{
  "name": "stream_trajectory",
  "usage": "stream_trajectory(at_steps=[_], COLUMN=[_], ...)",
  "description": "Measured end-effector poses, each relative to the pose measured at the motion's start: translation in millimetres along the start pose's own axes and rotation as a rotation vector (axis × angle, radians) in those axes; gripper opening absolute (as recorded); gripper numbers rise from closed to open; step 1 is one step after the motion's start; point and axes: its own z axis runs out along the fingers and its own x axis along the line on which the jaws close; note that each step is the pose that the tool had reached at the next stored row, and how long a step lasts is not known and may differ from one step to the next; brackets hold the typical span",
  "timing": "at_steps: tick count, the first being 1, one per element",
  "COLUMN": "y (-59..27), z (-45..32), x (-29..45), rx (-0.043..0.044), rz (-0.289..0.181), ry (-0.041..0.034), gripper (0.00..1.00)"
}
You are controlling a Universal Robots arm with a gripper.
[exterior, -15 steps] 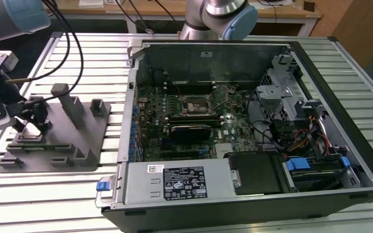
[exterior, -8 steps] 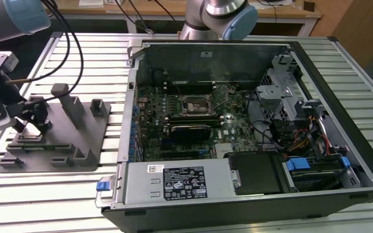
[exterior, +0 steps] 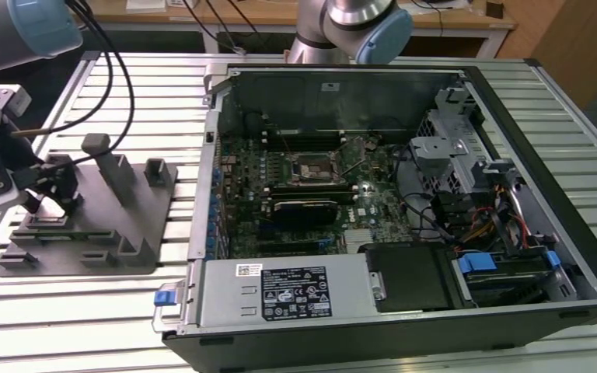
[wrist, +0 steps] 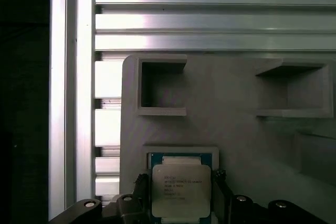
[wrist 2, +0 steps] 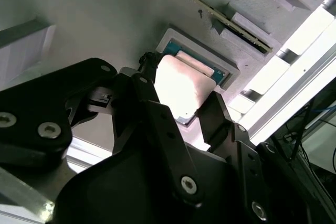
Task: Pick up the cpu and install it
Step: 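Pick up the cpu and move it towards the insertion slot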
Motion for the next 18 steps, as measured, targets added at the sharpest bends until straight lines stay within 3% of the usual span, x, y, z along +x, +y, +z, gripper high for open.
stream_trajectory(at_steps=[18], y=[-0.2], z=[3.6], x=[0.1], rx=[0.0000], rz=[0.000], ry=[0.0001], gripper=[0.55])
